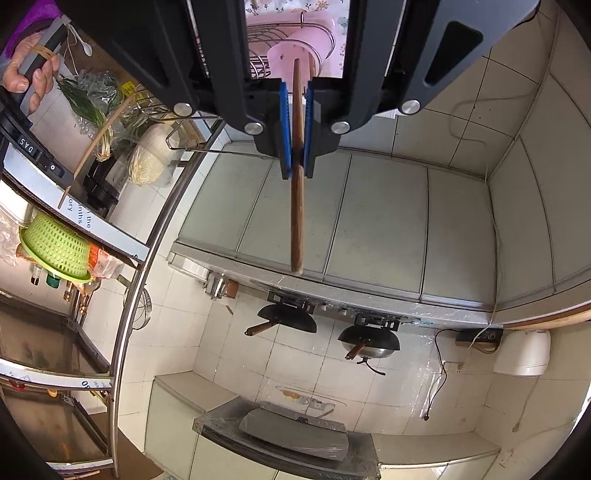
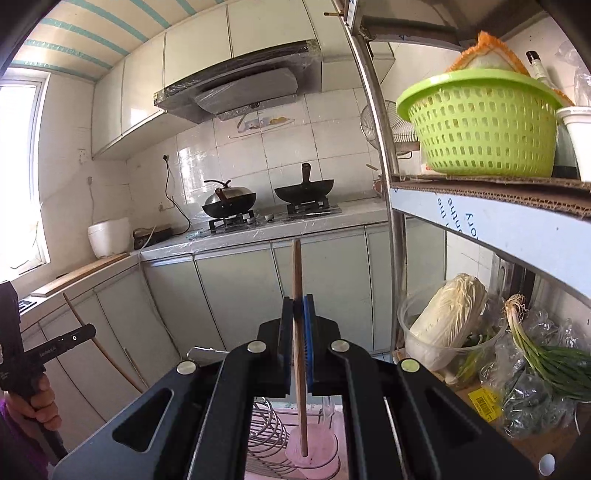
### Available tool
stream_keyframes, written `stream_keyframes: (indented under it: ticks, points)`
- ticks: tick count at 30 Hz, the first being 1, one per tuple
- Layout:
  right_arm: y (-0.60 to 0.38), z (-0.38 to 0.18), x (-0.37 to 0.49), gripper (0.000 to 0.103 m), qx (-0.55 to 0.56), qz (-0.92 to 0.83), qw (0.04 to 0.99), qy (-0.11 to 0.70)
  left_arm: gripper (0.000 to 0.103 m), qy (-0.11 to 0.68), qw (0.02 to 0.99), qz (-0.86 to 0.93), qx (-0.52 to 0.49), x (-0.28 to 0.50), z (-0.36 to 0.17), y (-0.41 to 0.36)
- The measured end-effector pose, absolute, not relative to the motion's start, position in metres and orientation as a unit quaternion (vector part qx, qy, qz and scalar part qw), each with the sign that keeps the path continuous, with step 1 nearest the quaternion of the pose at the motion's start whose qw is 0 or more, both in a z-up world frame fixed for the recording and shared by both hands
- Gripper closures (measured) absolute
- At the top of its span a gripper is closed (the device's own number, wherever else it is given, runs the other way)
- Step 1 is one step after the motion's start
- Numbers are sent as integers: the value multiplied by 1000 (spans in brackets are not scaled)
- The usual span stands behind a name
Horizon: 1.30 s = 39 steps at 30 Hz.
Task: Organize utensils
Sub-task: 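Lower both chopsticks into the pink cup and open both tools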
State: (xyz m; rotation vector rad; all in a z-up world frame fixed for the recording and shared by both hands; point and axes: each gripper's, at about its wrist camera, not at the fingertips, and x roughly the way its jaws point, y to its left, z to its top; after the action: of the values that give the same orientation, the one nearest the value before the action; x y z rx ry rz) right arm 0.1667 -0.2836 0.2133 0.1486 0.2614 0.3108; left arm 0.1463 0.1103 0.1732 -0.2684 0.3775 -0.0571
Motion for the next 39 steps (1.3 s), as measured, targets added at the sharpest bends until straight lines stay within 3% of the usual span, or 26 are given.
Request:
stream_keyframes:
  ticks: [21,25,29,31,34,39]
  points:
    - [-296,111,201,97,123,146,946,263,95,301,942,-19,-145,191,82,103]
    - [-301,103,202,97,132,142,941,278,74,305,939,-11,-156,190,77,105]
    - [-304,96,202,96,143,143,933,296,68,301,940,-15,-162,183,80,106]
    - [-304,93,200,92,144,145,931,303,68,300,940,-14,-164,178,81,107]
    - [-305,91,193,73,145,147,930,303,67,301,938,-15,-171,169,81,109]
    - [-304,87,174,71,151,152,928,305,67,301,937,-18,-176,148,79,108]
